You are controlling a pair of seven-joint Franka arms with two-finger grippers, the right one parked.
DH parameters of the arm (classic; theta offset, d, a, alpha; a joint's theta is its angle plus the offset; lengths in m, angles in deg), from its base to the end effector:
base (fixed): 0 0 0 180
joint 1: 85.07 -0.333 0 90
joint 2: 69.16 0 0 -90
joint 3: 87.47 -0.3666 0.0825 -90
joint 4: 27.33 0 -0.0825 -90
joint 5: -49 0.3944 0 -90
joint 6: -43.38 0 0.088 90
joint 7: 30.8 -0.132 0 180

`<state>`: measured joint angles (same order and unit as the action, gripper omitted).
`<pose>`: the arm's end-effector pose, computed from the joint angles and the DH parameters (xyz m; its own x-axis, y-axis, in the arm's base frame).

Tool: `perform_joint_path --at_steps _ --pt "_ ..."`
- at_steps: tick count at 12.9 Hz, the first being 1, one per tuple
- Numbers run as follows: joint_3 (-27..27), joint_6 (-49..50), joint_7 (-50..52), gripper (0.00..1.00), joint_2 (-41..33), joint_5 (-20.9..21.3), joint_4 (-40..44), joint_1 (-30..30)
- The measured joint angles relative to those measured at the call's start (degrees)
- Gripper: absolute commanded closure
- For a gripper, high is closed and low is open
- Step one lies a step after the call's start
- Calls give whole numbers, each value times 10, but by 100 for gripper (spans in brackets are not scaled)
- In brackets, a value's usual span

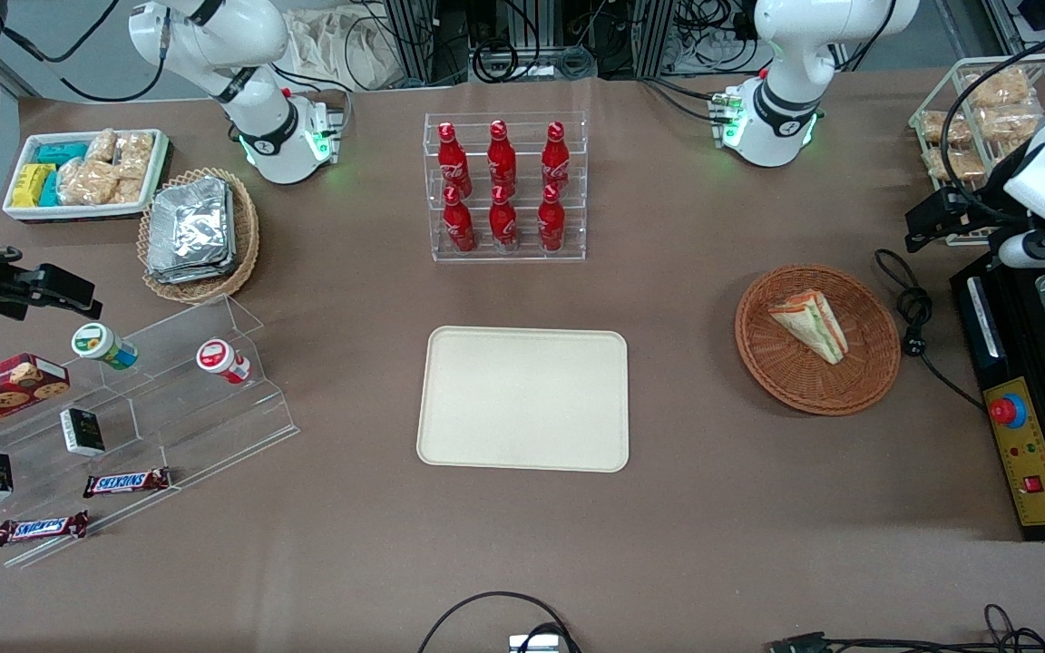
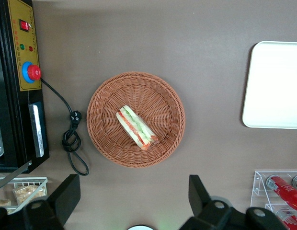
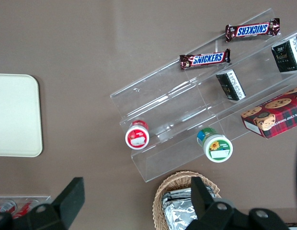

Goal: Place sandwich from basket to tray
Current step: 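Move the left gripper down over the sandwich in the wicker basket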

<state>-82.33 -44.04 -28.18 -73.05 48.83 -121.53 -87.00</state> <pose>0.5326 -0.0321 0.6483 0.9987 -0.0098 -0.0505 -0.0101 -0.9999 -0.0054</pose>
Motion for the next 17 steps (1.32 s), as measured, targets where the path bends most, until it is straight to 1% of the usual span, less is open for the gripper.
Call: perform_joint_path --at_steps 5,7,9,13,17 --pt "-2 8 8 0 7 2 2 -1" --pt "-3 -6 47 0 14 11 -28 -1" --pt "-4 -79 83 0 6 14 -102 -3" --pt "-5 -239 164 0 -35 14 -283 -5" --pt "-5 -366 222 0 -51 14 -400 -5"
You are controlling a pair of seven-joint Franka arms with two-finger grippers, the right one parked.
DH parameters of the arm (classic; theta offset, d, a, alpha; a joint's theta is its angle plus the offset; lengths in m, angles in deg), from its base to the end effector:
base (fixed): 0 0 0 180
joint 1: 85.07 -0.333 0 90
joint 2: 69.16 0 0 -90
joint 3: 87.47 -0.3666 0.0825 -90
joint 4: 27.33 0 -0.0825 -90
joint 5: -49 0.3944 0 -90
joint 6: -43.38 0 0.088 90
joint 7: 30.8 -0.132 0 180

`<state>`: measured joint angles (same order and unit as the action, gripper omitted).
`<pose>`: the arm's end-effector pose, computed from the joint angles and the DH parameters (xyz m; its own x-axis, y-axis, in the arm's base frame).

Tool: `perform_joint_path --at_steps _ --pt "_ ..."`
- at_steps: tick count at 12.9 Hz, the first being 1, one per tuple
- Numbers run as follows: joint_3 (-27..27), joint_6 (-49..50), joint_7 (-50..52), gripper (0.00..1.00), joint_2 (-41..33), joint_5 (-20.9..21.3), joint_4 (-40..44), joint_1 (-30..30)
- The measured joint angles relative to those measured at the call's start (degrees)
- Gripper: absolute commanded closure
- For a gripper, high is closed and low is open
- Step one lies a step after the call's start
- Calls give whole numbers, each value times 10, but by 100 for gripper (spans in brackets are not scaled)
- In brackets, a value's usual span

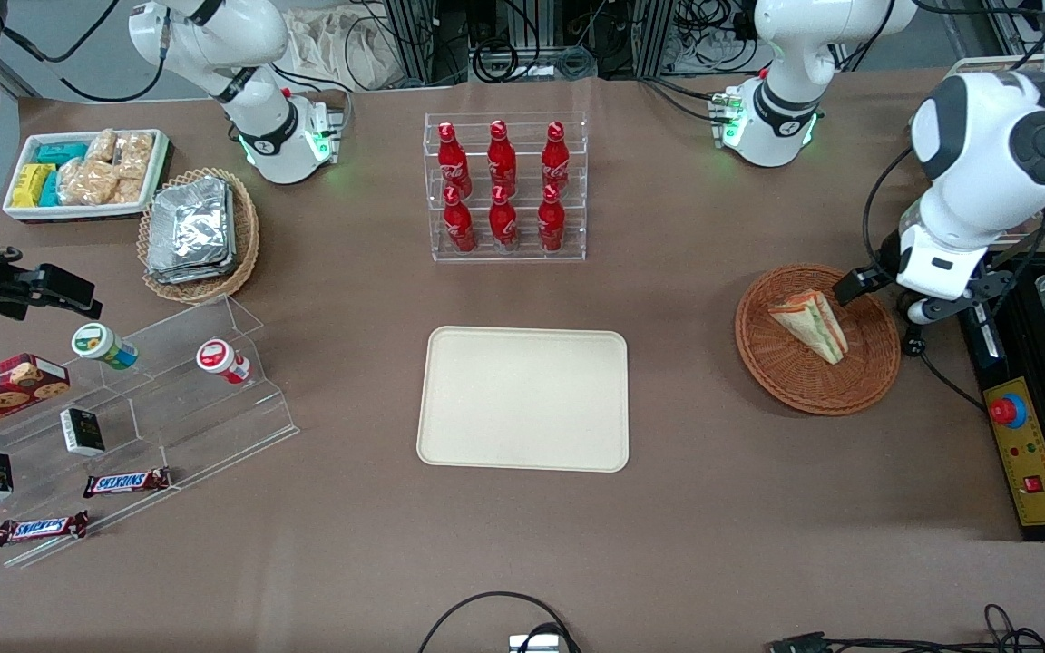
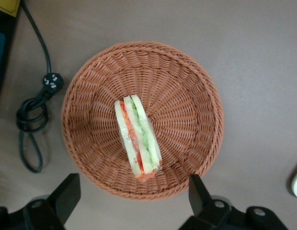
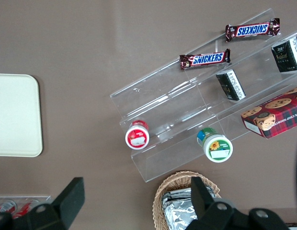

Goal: Place sandwich from basket to tray
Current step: 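Move the left gripper down over the sandwich in the wicker basket, then close the left gripper on the wrapped sandwich and lift it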

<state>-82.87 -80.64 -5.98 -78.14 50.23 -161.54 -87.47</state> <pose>0.4789 -0.0176 0.4138 0.9272 0.3745 -0.0072 0.3740 -0.9267 -0.0364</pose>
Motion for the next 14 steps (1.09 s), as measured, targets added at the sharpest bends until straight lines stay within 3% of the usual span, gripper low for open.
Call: perform_joint_path --at_steps 6,14 --pt "-1 -180 21 0 9 0 -123 -8" --pt "-1 -345 56 0 95 0 -171 -9"
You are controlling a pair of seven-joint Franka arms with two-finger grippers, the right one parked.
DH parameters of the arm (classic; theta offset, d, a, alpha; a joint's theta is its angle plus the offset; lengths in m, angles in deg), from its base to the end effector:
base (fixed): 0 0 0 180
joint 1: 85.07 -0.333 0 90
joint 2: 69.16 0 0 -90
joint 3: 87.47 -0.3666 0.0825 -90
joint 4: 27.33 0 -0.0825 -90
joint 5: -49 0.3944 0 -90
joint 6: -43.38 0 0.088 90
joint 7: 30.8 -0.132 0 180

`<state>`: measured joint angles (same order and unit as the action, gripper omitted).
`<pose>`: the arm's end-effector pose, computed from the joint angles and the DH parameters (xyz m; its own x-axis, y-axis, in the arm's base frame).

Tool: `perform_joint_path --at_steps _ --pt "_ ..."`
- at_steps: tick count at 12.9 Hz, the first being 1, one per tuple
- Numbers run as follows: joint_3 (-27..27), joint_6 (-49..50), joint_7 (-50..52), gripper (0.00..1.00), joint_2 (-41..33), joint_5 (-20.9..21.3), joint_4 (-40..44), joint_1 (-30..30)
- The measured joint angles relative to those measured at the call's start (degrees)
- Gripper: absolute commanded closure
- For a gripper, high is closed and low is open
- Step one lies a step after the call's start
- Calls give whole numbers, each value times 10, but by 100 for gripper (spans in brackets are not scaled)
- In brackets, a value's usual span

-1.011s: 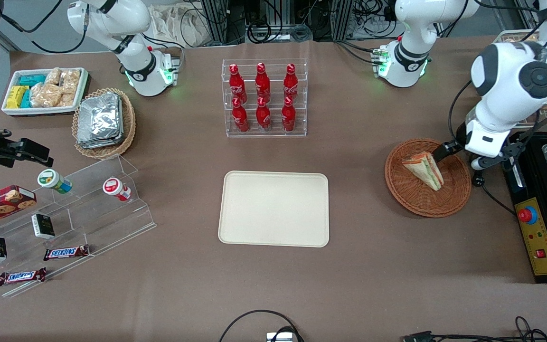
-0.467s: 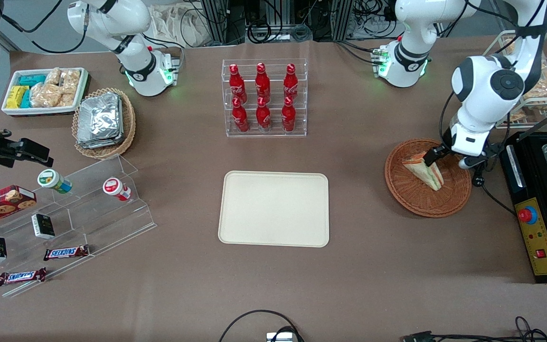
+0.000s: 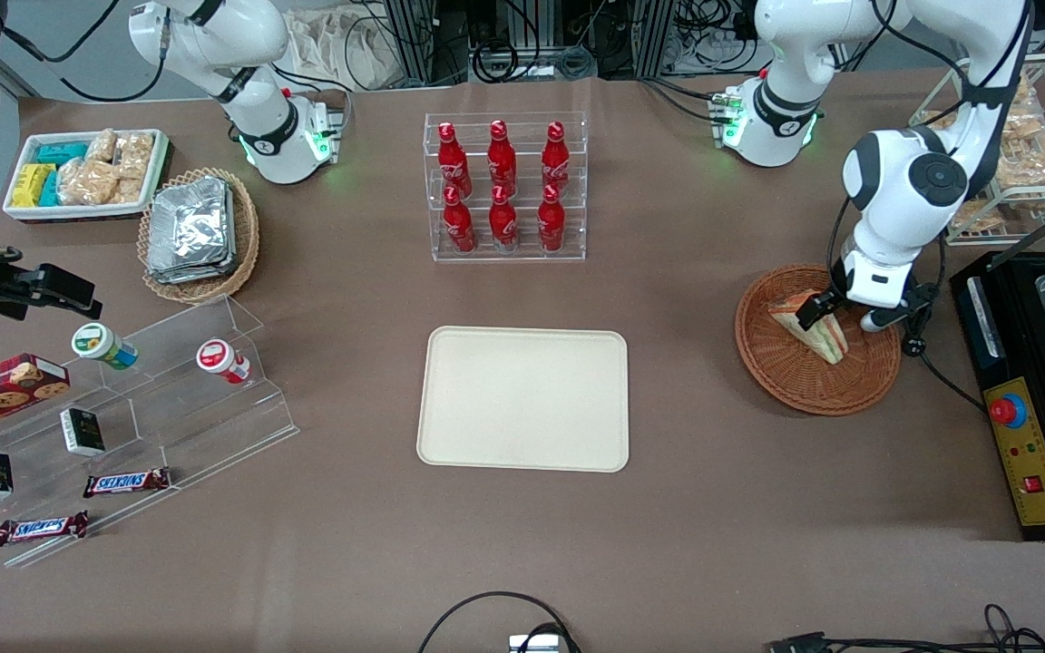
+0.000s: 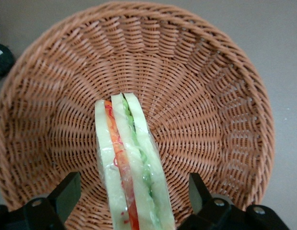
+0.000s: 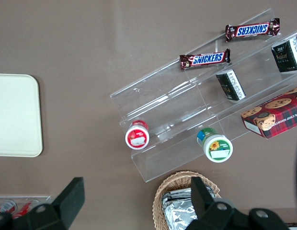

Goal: Place sandwich from basket to tray
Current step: 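Close the left gripper on the wrapped sandwich and lift it, then carry the sandwich with the left gripper over the cream tray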

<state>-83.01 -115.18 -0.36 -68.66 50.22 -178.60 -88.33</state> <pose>0.4478 -0.0101 0.2697 0.8755 0.4713 0.1066 0.4684 -0.8820 0.0518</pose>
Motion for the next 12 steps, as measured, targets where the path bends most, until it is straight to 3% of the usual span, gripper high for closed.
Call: perform_joint_path --at_steps 2,4,6,10,12 --pt "0 -35 5 14 24 0 -6 0" --pt "0 -53 6 51 38 0 -9 0" --pt "0 -59 6 76 43 0 -10 0" --pt "0 -58 -6 87 35 0 -9 0" --pt "1 -25 -31 88 13 1 -5 0"
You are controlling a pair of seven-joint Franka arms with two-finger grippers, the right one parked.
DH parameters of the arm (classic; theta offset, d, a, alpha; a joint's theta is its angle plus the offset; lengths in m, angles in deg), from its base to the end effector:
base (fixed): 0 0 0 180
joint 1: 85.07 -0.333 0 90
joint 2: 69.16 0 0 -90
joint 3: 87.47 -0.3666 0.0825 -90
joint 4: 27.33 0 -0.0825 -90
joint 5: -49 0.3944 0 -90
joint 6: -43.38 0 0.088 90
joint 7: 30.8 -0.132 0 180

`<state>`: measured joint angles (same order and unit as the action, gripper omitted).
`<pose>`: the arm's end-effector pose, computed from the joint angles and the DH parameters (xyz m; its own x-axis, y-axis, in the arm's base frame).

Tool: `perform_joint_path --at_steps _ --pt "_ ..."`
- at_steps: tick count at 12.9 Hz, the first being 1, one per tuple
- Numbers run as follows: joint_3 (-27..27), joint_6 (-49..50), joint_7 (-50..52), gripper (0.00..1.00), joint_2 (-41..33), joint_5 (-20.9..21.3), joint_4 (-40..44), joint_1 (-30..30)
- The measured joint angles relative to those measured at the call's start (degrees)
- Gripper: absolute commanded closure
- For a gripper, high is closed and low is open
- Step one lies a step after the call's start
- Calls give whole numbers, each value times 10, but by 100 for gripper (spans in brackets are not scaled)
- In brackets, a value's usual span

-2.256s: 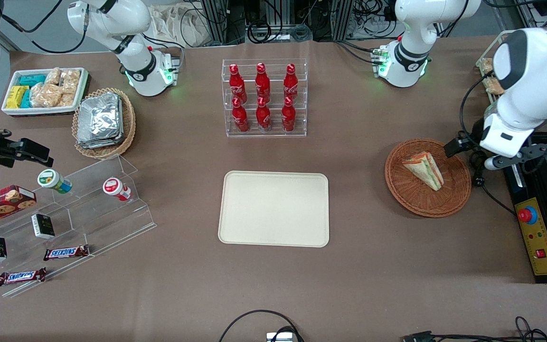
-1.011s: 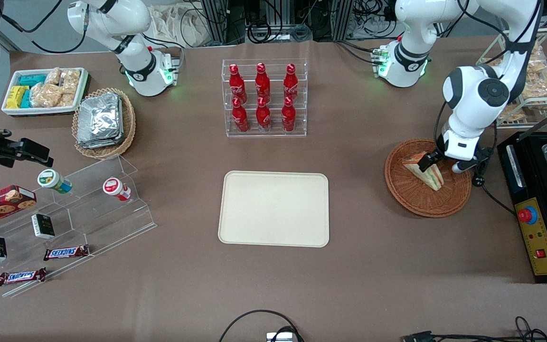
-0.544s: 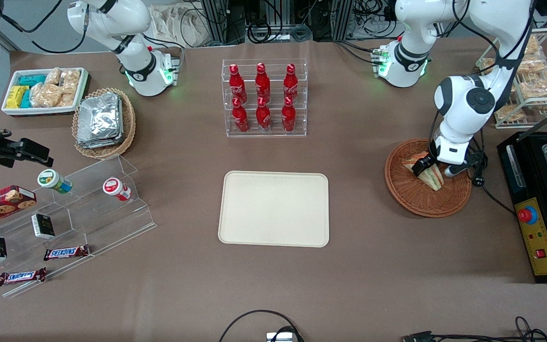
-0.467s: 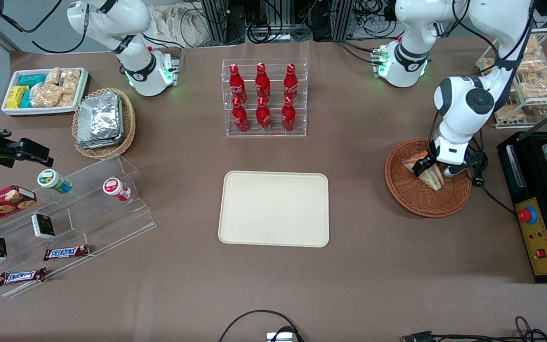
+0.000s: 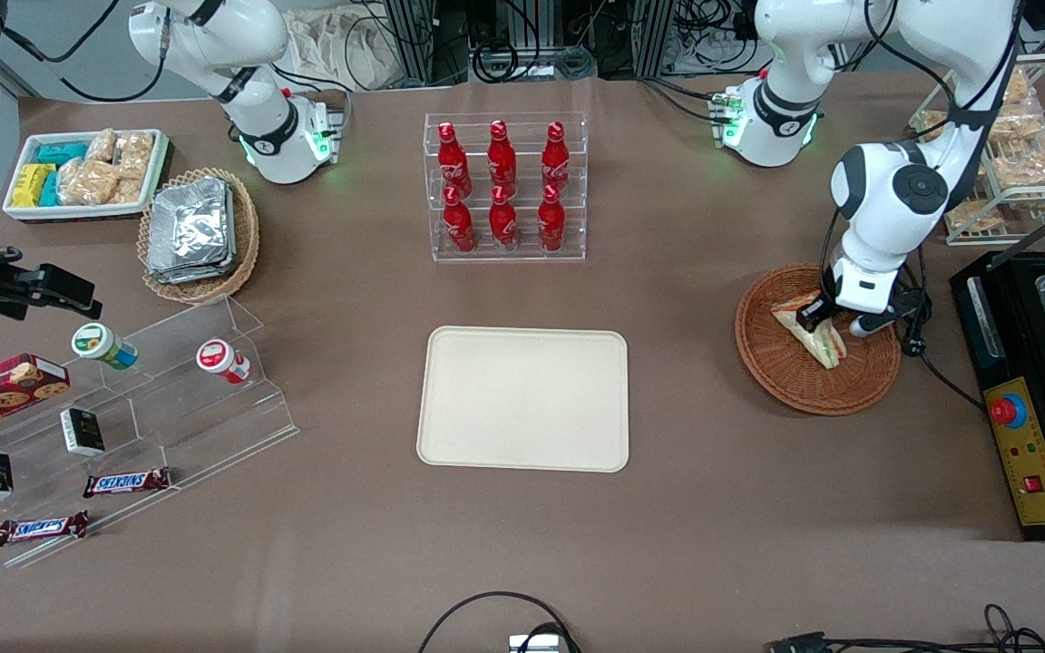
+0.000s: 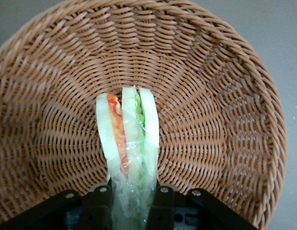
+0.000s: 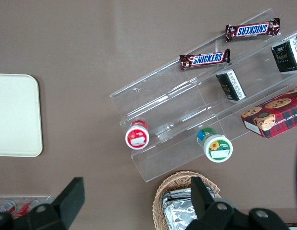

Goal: Place sandwich from basket to tray
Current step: 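Carry the sandwich with the left gripper over the cream tray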

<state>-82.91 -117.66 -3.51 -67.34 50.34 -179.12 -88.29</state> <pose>0.4475 -0.0116 0.2607 0.9006 0.4181 0.1186 0.4148 -0.9084 0.0523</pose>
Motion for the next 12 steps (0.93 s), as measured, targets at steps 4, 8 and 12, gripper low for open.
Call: perform_joint_path --at_steps 4,8,12 --pt "4 121 -114 88 -80 1 33 2" --pt "58 165 -190 88 -95 1 84 4" --pt "160 168 -189 87 -56 1 144 9"
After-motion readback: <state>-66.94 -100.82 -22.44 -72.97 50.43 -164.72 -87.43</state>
